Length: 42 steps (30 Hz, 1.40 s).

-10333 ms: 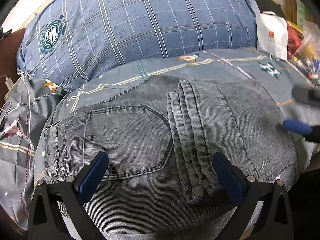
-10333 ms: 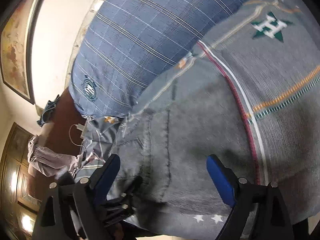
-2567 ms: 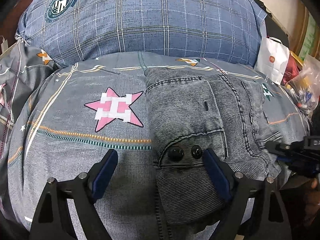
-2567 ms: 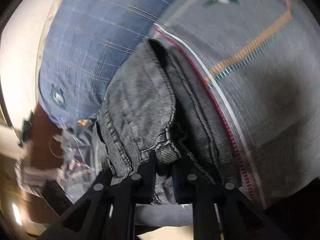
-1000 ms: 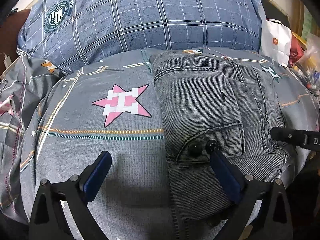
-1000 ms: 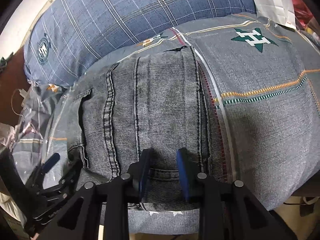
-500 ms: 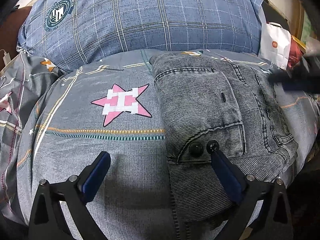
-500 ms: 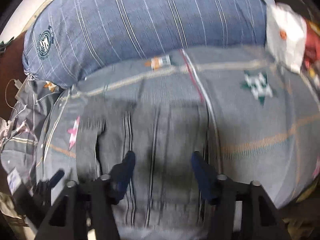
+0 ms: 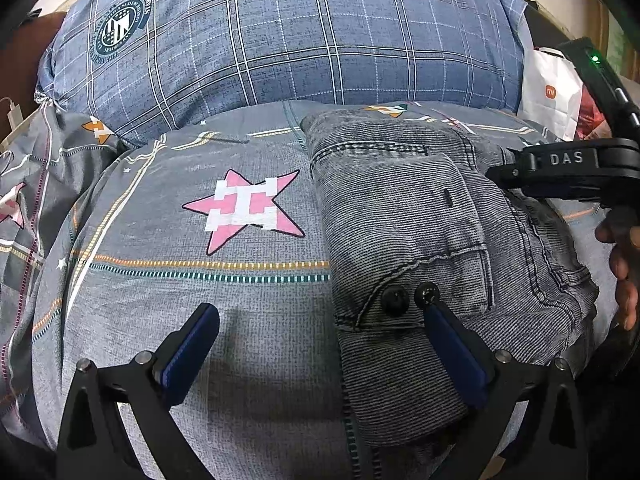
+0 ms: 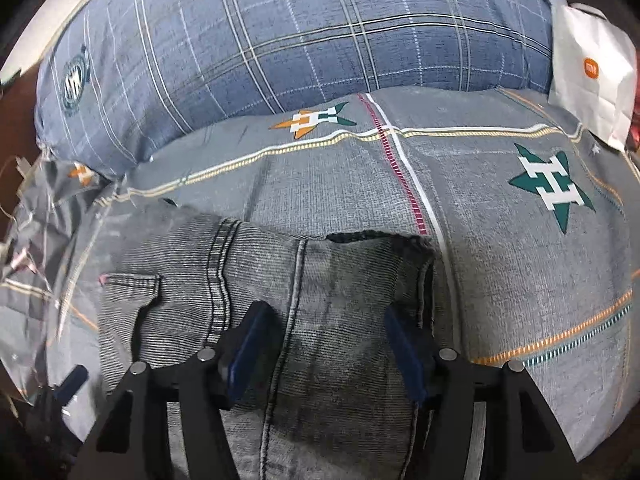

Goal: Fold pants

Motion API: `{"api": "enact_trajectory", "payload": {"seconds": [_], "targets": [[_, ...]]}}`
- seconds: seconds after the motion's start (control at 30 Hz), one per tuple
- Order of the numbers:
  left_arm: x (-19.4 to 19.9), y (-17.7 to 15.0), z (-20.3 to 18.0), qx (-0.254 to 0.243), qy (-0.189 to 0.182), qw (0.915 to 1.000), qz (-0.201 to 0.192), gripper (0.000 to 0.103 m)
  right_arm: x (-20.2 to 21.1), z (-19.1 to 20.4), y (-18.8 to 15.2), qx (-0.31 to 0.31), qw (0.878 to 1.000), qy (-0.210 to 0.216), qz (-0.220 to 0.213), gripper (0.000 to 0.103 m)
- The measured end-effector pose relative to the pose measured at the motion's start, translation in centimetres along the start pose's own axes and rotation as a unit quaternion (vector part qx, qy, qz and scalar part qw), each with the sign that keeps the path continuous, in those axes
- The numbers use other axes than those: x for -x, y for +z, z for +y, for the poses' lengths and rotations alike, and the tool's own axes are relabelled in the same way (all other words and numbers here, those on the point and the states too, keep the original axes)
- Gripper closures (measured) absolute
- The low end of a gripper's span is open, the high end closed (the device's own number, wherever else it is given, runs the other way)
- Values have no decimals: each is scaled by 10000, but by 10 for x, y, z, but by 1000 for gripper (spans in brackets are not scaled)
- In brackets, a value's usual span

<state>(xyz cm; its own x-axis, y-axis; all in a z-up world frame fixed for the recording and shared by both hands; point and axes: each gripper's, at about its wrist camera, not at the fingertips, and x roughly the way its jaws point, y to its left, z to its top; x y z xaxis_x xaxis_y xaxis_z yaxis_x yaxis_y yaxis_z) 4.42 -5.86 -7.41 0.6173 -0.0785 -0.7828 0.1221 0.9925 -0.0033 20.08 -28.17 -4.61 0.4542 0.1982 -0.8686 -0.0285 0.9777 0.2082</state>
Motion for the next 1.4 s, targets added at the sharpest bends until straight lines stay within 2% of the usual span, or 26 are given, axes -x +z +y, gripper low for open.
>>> {"api": "enact_trajectory", "payload": {"seconds": [0.1, 0.17, 0.23, 0.27, 0.33, 0.4, 0.57, 0.67, 0.73, 0.83, 0.93, 0.97, 1.0, 1.1, 1.13, 1.2, 1.23, 1.3, 1.4], "targets": [[1, -1, 1, 24, -2, 10000, 14, 0, 18, 5, -1, 80, 9997, -179, -142, 38], [1, -1, 1, 12, 0, 10000, 27, 0, 44, -5, 1, -50, 9987, -362, -359, 38], [0, 1, 0, 27, -7, 10000, 88, 0, 49, -20, 5, -310, 9975, -548, -335, 31], [0, 2, 1, 52, -14, 9999, 133, 0, 51, -27, 4, -475, 9971, -540, -241, 31], [1, 4, 2, 82, -47, 9998, 183, 0, 60, -28, -3, -473, 9978, -281, -371, 31], [4, 6, 6, 139, -160, 9995, 222, 1, 67, -23, -11, -392, 9978, -216, -479, 31], [27, 14, 33, 827, -415, 9957, -32, 1, 73, -9, -24, -257, 9977, 96, -623, 31], [32, 16, 45, 1014, -284, 9944, -50, 1, 69, 4, -26, 41, 9977, -69, -675, 31], [31, 16, 48, 1067, -274, 9939, -37, 1, 57, 8, -30, 135, 9981, -255, -549, 31], [27, 13, 40, 931, -207, 9954, 15, 1, 29, 11, -40, 337, 9983, -470, -84, 31], [5, 4, 10, 133, 34, 9990, 423, 1, 34, 9, -43, 247, 9986, -427, -181, 31], [6, 1, 7, 35, 140, 9995, 278, 0, 40, 9, -42, 221, 9985, -446, -232, 31], [9, 0, 6, 20, 192, 9997, 118, 0, 49, 10, -42, 238, 9981, -456, -341, 31], [8, -1, 8, 87, 163, 9997, 154, 0, 67, 17, -50, 369, 9968, -428, -560, 31], [8, -1, 9, 101, 128, 9997, 175, 0, 64, 18, -55, 454, 9965, -502, -495, 30], [7, -1, 10, 137, 99, 9997, 202, 0, 40, 17, -68, 610, 9951, -771, -65, 29], [7, -1, 9, 146, 89, 9996, 215, 0, 31, 13, -74, 534, 9960, -719, 41, 29], [9, 0, 9, 126, 68, 9997, 189, 1, 36, 5, -74, 314, 9975, -637, -72, 24], [17, 4, 17, 389, -163, 9989, 193, 1, 43, 3, -72, 292, 9976, -612, -154, 24]]}}
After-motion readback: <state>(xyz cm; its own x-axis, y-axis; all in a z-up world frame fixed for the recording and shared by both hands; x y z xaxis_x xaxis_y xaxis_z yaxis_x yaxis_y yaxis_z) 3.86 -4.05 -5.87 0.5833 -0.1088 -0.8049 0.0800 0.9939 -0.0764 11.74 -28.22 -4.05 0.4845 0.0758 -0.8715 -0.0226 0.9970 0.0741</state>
